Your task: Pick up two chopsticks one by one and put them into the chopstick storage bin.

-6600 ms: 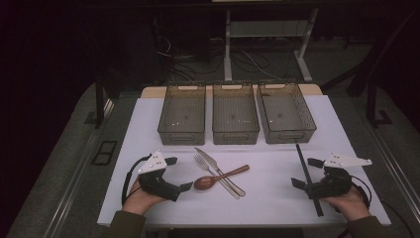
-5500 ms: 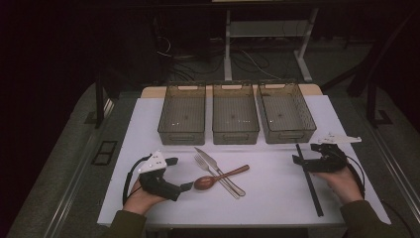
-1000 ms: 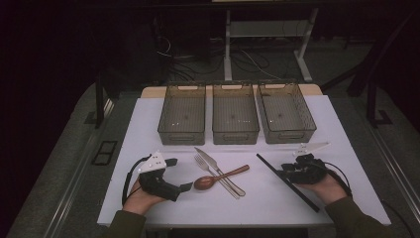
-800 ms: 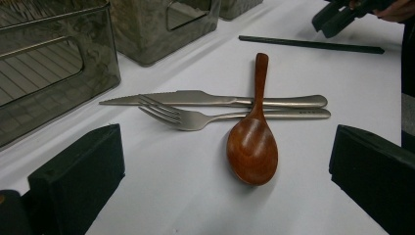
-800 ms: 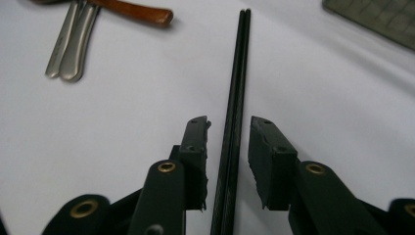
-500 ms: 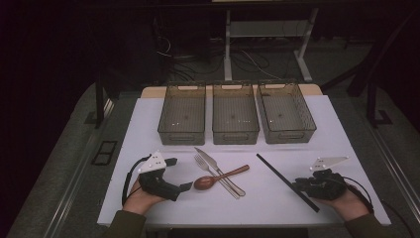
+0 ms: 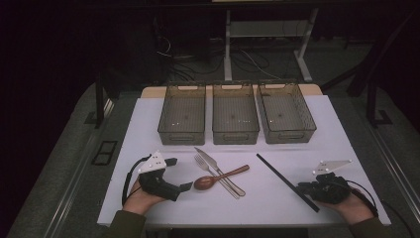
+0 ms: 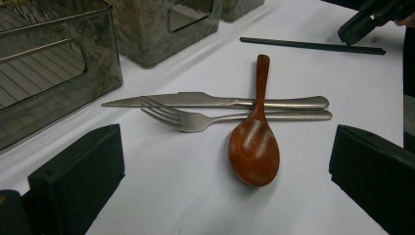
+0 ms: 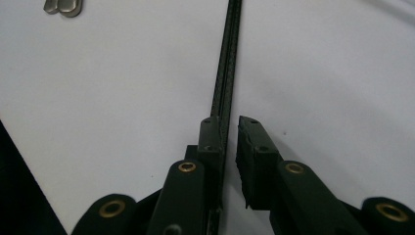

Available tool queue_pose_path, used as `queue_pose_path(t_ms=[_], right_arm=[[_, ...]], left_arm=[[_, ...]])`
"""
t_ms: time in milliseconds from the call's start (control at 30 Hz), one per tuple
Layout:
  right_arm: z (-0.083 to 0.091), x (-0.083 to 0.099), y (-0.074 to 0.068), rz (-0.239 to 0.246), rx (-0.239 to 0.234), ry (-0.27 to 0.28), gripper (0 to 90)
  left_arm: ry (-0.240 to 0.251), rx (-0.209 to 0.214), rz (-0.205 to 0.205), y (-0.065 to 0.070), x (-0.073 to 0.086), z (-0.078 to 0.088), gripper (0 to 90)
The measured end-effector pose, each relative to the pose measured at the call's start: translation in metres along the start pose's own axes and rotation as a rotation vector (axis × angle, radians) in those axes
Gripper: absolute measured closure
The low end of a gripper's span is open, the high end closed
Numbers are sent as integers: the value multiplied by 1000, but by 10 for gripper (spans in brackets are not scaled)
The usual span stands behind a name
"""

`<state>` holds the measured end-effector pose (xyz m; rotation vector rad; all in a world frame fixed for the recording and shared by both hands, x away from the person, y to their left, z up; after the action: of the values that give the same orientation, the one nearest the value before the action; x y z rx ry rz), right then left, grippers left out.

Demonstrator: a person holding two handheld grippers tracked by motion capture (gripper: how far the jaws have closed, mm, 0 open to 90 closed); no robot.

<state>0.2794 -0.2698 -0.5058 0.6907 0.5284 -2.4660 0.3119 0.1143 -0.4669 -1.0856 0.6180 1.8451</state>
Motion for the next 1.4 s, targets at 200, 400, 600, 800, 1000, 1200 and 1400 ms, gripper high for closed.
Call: queue_pose_path(t_ms=[200, 400, 600, 800, 1000, 1200, 1400], right_arm=[[-1, 1, 1, 2, 11, -9, 797], [-1, 1, -1, 8, 12, -12, 797], [-2, 2, 2, 12, 26, -22, 805], [-4, 4, 3, 20, 38, -31, 815], [-5, 4, 3, 30, 56, -36, 832], [-4, 3, 4, 19, 50, -37, 843], [-4, 3, 6, 12, 49, -30, 845]], left_arm=[[1, 0, -1, 0, 0, 0, 0], [2, -1, -1, 0, 0, 0, 0], [4, -1, 0, 0, 0, 1, 0], [3, 0, 0, 0, -1, 0, 0], [3, 0, -2, 1, 0, 0, 0], [3, 0, -2, 0, -1, 0, 0], [2, 0, -4, 0, 0, 0, 0]])
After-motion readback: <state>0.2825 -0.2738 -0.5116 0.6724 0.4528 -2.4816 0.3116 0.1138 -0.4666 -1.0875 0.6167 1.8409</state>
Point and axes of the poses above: each handheld gripper's, and its own axes: z roughly backward along the jaws, x roughly out of its underside, y roughly to its right, the point moved 9 cm from there along -z, roughly forward along the jaws, and after that the axes turned 9 degrees about -z, right-handed, at the moved point
